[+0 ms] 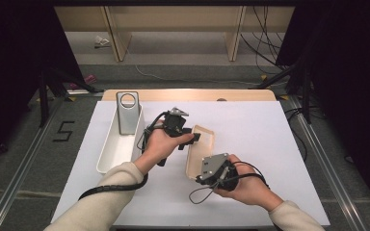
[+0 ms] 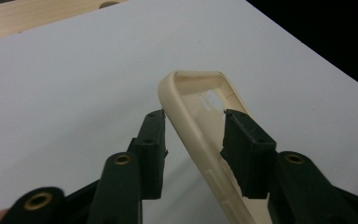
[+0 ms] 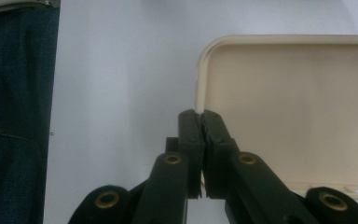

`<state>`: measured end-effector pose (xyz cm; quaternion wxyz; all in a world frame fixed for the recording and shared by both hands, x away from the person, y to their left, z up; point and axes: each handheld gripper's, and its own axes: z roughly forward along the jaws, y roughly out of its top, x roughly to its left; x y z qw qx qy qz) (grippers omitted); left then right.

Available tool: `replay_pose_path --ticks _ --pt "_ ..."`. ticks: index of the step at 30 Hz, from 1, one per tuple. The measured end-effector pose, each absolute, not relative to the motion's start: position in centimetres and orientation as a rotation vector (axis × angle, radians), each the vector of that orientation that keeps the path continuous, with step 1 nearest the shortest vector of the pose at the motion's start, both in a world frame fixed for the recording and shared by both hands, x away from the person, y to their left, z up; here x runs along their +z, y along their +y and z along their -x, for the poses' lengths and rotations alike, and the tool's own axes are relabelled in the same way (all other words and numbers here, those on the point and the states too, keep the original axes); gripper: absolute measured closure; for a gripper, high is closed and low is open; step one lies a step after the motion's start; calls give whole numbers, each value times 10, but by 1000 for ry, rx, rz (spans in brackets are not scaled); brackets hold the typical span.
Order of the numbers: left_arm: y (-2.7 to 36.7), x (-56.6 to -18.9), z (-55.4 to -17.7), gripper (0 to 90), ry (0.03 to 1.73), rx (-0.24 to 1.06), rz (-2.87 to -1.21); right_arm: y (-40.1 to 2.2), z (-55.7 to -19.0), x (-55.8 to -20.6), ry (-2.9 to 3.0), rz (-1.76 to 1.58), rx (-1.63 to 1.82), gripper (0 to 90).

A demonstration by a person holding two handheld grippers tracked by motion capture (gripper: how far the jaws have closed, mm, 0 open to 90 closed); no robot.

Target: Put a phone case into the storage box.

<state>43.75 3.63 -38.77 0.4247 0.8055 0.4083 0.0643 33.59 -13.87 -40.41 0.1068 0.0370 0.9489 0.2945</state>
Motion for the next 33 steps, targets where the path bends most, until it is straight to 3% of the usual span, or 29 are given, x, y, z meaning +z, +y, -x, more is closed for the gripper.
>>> replay_pose_path --ticks 7,18,33 --pt "35 -387 -438 692 1074 113 -1973 -137 -335 -406 2794 -100 845 883" --pt "33 -382 -436 761 1096 68 -1931 -136 -337 -411 2808 -104 813 883" --pt "24 -365 -422 822 931 122 -1884 -136 -343 -415 2774 -155 772 867"
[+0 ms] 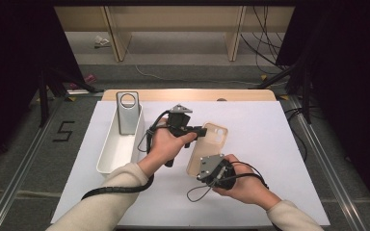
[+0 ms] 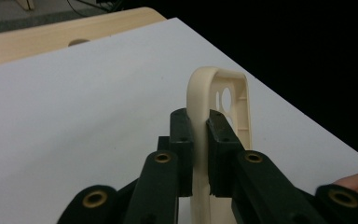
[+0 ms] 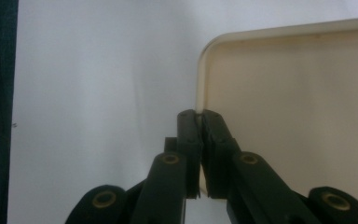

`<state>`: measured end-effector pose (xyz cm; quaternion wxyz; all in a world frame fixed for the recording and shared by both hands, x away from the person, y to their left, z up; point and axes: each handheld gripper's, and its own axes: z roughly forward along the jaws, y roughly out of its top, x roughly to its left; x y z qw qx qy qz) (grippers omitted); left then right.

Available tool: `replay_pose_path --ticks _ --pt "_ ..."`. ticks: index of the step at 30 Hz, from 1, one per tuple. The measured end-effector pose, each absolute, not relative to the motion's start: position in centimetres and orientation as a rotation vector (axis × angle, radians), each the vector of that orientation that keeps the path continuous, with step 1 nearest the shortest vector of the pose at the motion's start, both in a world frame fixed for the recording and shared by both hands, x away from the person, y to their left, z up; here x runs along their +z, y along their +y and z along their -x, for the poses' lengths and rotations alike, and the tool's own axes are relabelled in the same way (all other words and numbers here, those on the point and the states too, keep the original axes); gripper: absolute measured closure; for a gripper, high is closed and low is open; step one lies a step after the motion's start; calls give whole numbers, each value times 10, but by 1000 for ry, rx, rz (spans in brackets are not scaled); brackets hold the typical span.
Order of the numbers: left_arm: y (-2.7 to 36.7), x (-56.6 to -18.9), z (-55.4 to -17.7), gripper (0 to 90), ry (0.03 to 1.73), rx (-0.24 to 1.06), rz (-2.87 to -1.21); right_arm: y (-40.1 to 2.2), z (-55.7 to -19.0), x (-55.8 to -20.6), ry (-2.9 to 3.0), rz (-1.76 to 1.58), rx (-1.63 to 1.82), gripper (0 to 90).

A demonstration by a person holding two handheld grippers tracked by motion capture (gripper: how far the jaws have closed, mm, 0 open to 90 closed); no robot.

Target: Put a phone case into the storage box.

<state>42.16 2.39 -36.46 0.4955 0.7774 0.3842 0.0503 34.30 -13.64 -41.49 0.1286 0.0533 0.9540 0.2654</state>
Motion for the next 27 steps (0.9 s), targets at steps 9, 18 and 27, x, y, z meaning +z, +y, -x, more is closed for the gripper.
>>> replay_pose_path --ticks 9,18,27 --pt "34 -355 -420 821 812 301 -1858 -146 -349 -415 2649 -312 903 464" --pt "57 -351 -424 819 784 410 -1806 -159 -358 -416 2543 -431 984 260" --pt "79 -348 -425 818 785 441 -1768 -173 -365 -416 2473 -560 1075 175"
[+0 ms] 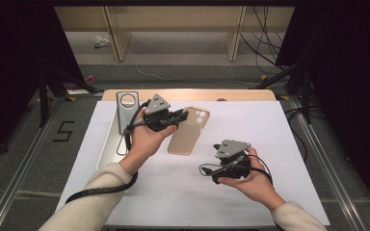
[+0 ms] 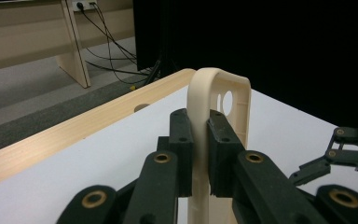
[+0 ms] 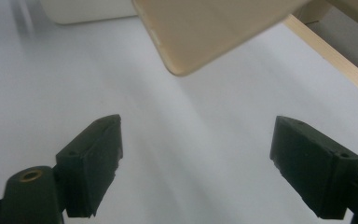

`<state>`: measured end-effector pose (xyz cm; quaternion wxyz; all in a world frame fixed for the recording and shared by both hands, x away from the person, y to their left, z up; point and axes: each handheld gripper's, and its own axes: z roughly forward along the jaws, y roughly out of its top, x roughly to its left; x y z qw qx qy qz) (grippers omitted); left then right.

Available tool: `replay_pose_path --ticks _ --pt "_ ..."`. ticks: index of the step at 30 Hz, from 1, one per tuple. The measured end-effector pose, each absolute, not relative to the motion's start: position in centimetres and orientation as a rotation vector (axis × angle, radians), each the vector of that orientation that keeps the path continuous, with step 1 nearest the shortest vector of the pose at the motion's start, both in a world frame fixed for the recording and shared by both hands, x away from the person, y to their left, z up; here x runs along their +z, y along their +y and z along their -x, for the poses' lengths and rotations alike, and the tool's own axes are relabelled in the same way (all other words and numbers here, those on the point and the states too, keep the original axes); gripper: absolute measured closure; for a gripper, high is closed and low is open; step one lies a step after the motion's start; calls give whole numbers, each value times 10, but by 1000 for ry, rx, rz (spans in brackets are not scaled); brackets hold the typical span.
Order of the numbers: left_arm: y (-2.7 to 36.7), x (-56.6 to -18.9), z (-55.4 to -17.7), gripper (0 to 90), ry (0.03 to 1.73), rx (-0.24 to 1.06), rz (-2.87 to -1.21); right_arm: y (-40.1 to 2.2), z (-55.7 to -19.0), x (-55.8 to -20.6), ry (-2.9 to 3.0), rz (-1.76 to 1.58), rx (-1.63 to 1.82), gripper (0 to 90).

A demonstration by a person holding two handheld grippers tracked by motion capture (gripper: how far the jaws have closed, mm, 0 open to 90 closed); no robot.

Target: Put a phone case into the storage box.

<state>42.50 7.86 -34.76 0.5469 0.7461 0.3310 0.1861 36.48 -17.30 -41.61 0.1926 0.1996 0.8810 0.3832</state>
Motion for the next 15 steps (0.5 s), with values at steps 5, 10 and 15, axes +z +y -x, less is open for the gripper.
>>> replay_pose_path --ticks 5,10,15 --pt "88 -347 -425 818 791 449 -1751 -181 -368 -416 2450 -620 1105 172" --pt "95 -347 -426 817 800 455 -1740 -188 -369 -414 2427 -668 1128 168" --pt "100 -346 -426 817 804 464 -1734 -194 -369 -412 2397 -712 1156 167"
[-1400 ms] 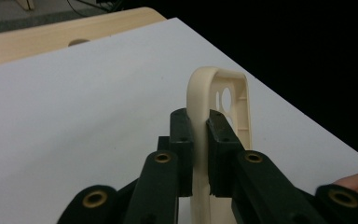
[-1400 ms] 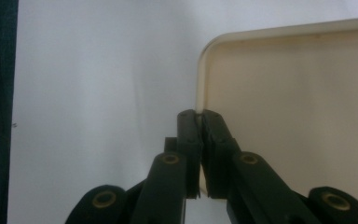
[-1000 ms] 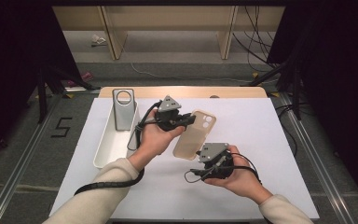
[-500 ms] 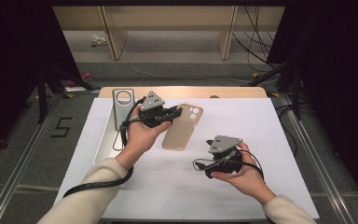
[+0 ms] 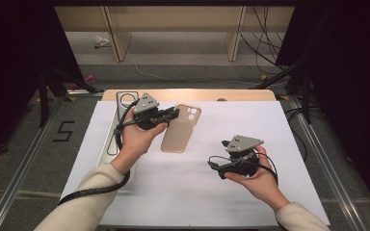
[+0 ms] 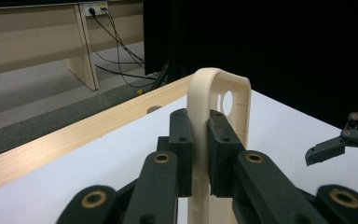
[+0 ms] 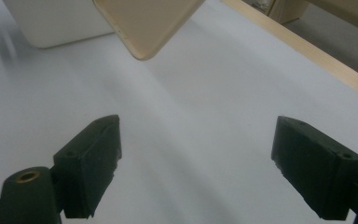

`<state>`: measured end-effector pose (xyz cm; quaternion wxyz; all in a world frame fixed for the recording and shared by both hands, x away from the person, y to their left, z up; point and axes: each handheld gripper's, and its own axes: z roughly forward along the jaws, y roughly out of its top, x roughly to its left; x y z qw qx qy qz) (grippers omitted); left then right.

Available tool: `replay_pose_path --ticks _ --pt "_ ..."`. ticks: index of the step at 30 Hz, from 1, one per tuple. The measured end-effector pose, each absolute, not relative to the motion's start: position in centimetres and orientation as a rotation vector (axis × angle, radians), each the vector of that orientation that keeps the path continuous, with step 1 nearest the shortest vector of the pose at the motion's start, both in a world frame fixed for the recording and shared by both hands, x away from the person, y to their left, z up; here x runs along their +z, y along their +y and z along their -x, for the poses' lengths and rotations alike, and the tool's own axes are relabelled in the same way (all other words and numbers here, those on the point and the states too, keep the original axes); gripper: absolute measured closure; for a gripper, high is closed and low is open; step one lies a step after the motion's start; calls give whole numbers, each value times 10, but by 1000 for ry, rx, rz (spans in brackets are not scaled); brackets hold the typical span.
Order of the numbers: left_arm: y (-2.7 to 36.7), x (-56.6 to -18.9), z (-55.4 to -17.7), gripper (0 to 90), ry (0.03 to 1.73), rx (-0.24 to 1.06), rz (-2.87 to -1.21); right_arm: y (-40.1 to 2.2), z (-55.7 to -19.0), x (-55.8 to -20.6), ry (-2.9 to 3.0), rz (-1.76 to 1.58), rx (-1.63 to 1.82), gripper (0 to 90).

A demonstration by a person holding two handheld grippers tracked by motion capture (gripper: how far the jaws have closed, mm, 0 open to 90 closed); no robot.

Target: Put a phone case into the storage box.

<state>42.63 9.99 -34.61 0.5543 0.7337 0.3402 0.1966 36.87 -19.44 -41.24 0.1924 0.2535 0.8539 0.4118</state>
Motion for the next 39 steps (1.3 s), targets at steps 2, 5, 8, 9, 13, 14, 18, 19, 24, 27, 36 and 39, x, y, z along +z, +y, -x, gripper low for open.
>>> replay_pose_path --ticks 2,5,8,9,13,14,18,19,24,27,36,39 --pt "102 -345 -426 818 804 469 -1727 -197 -369 -412 2387 -723 1170 167" --pt "105 -343 -426 817 808 473 -1719 -199 -370 -412 2378 -742 1177 167" --pt "109 -342 -426 817 810 479 -1718 -202 -370 -412 2368 -757 1184 167" --pt "110 -342 -426 817 809 480 -1717 -203 -370 -411 2365 -766 1184 166" --pt "115 -340 -427 818 815 483 -1708 -207 -370 -411 2345 -782 1191 166" --pt "116 -339 -427 817 817 484 -1708 -209 -370 -410 2337 -787 1194 166" --pt "120 -338 -427 817 820 491 -1707 -215 -371 -410 2315 -815 1206 166" --pt "122 -337 -427 817 820 496 -1708 -216 -371 -410 2313 -821 1208 166" --pt "129 -335 -427 817 830 503 -1699 -222 -370 -410 2297 -837 1207 165" --pt "134 -333 -427 817 833 510 -1698 -226 -370 -410 2285 -849 1210 164" --pt "144 -327 -428 817 840 525 -1681 -236 -370 -410 2258 -890 1213 162" --pt "148 -326 -427 817 842 528 -1676 -239 -370 -410 2254 -898 1211 163"
